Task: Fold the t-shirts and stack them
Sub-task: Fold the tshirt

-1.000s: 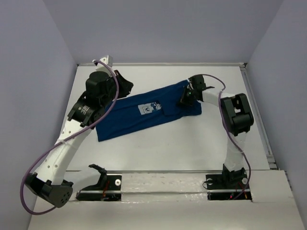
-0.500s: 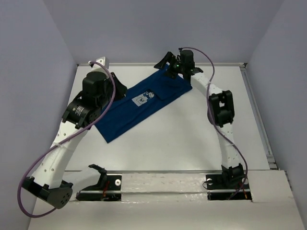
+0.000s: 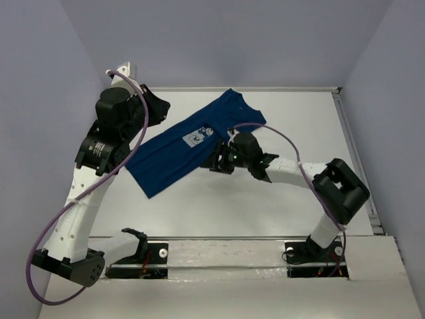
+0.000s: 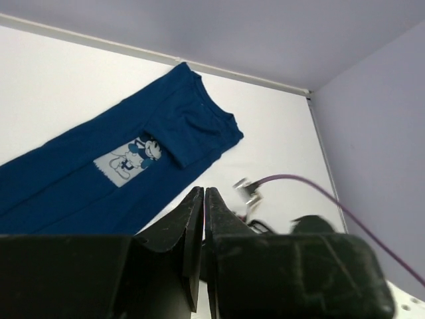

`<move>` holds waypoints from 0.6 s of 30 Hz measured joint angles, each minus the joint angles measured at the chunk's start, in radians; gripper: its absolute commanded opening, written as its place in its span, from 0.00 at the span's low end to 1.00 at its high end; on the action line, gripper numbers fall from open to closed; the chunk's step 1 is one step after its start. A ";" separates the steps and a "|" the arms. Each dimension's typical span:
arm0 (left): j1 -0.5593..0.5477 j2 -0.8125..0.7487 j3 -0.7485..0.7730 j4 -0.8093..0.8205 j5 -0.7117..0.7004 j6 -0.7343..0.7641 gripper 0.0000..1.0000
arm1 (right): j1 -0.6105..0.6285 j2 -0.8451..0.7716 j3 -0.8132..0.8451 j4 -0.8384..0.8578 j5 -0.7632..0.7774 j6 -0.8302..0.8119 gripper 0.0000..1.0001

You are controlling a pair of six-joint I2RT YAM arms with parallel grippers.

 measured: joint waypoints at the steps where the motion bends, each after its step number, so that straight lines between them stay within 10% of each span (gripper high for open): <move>1: 0.002 0.000 0.000 0.006 0.015 -0.001 0.04 | 0.017 0.031 -0.023 -0.019 0.019 0.019 0.68; 12: 0.005 -0.018 -0.042 0.037 0.082 -0.001 0.09 | 0.066 0.305 0.101 -0.032 0.155 0.172 0.59; 18: 0.011 -0.017 -0.058 0.034 0.093 -0.006 0.12 | 0.066 0.454 0.229 0.070 0.162 0.243 0.28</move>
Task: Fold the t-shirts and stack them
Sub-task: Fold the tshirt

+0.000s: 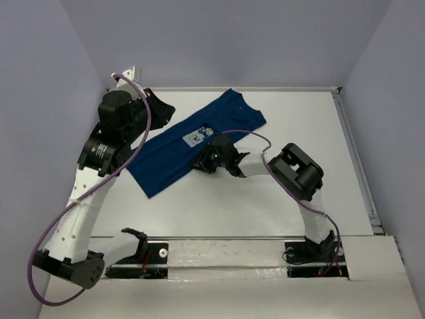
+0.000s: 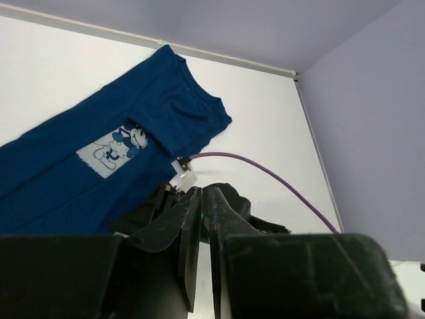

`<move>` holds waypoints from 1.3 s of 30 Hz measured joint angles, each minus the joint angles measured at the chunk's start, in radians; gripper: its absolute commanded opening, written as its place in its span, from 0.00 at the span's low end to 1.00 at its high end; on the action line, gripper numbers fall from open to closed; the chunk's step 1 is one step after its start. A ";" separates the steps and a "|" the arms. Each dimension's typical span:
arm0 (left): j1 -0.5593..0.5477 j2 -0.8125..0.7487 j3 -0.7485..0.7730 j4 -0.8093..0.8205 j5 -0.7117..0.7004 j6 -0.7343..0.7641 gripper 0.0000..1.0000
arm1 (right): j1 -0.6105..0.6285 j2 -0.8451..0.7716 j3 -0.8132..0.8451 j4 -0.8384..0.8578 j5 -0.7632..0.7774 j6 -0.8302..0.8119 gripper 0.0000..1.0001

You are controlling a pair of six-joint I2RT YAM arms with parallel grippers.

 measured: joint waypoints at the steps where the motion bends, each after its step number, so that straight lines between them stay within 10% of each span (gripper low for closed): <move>1: 0.000 0.000 0.000 0.000 0.002 -0.001 0.13 | 0.000 0.018 0.011 0.008 -0.002 0.005 0.17; 4: 0.000 0.005 0.000 0.010 0.024 -0.011 0.19 | 0.000 0.050 0.030 0.010 0.003 0.031 0.01; 14: 0.000 0.078 -0.023 0.081 0.072 -0.027 0.37 | -0.193 -0.175 -0.332 0.082 -0.137 -0.039 0.03; 27: 0.000 0.470 -0.044 0.236 0.034 0.008 0.46 | -0.362 -0.583 -0.486 -0.550 -0.142 -0.406 0.09; 31: 0.005 0.705 0.039 0.273 0.045 0.010 0.47 | -0.445 -0.692 -0.492 -0.668 -0.088 -0.437 0.84; 39: 0.011 1.132 0.396 0.290 0.142 0.003 0.48 | -0.527 -0.735 -0.398 -0.796 -0.060 -0.575 0.75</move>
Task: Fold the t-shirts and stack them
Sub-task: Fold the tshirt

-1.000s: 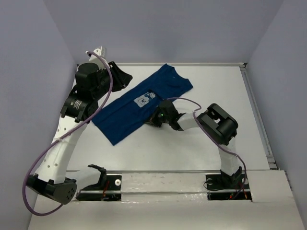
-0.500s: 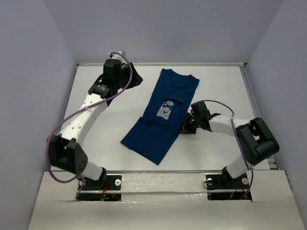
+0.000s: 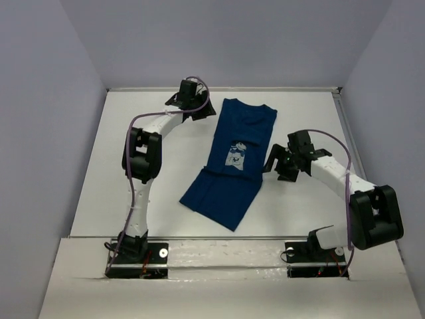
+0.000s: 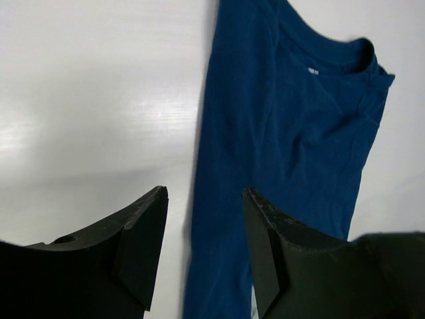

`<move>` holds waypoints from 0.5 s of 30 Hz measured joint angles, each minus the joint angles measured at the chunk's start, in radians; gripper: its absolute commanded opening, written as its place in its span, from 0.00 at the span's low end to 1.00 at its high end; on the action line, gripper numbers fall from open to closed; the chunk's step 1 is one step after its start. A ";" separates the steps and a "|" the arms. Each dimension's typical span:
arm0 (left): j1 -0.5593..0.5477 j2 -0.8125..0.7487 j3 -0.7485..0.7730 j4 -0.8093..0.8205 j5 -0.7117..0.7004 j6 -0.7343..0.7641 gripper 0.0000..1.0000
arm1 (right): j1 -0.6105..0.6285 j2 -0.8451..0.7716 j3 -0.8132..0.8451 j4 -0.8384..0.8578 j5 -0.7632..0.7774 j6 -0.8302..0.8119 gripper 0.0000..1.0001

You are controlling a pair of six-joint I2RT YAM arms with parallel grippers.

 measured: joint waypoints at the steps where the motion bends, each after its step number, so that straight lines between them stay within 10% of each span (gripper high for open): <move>1: 0.000 0.054 0.056 0.002 0.008 -0.003 0.48 | -0.004 -0.003 0.017 -0.006 -0.003 -0.013 0.74; 11: 0.002 0.386 0.415 -0.015 0.112 -0.047 0.37 | -0.006 -0.091 0.063 -0.044 -0.049 -0.072 0.73; 15: 0.001 0.402 0.415 0.016 0.153 -0.092 0.13 | -0.006 -0.109 0.061 -0.047 -0.078 -0.072 0.73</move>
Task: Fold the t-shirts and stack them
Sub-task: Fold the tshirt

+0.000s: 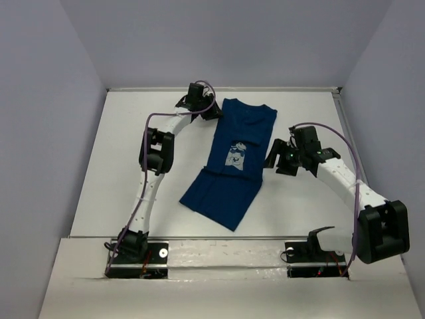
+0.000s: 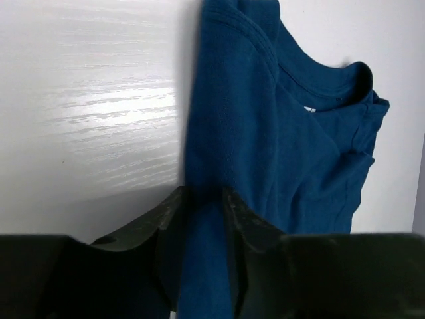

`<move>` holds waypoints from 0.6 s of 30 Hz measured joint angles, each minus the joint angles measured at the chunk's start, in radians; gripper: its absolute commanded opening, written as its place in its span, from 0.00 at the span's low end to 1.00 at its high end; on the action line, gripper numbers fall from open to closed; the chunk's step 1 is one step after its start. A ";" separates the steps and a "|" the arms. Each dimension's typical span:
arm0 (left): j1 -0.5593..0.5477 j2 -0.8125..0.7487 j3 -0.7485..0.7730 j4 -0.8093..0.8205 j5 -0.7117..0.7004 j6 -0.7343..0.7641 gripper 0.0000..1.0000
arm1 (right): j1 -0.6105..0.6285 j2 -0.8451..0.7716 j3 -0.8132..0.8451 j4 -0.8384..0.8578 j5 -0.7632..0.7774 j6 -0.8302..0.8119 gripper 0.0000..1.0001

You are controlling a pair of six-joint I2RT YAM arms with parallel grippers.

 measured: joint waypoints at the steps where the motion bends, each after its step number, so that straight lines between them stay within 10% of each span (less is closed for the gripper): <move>1: -0.001 0.006 0.000 0.014 0.010 -0.013 0.05 | 0.000 0.000 -0.003 0.003 -0.006 0.001 0.73; 17: 0.143 -0.023 -0.214 0.360 0.021 -0.253 0.00 | 0.000 0.014 -0.042 0.002 -0.128 -0.049 0.86; 18: 0.157 -0.030 -0.224 0.361 0.011 -0.250 0.21 | 0.000 0.020 -0.050 0.004 -0.137 -0.055 0.87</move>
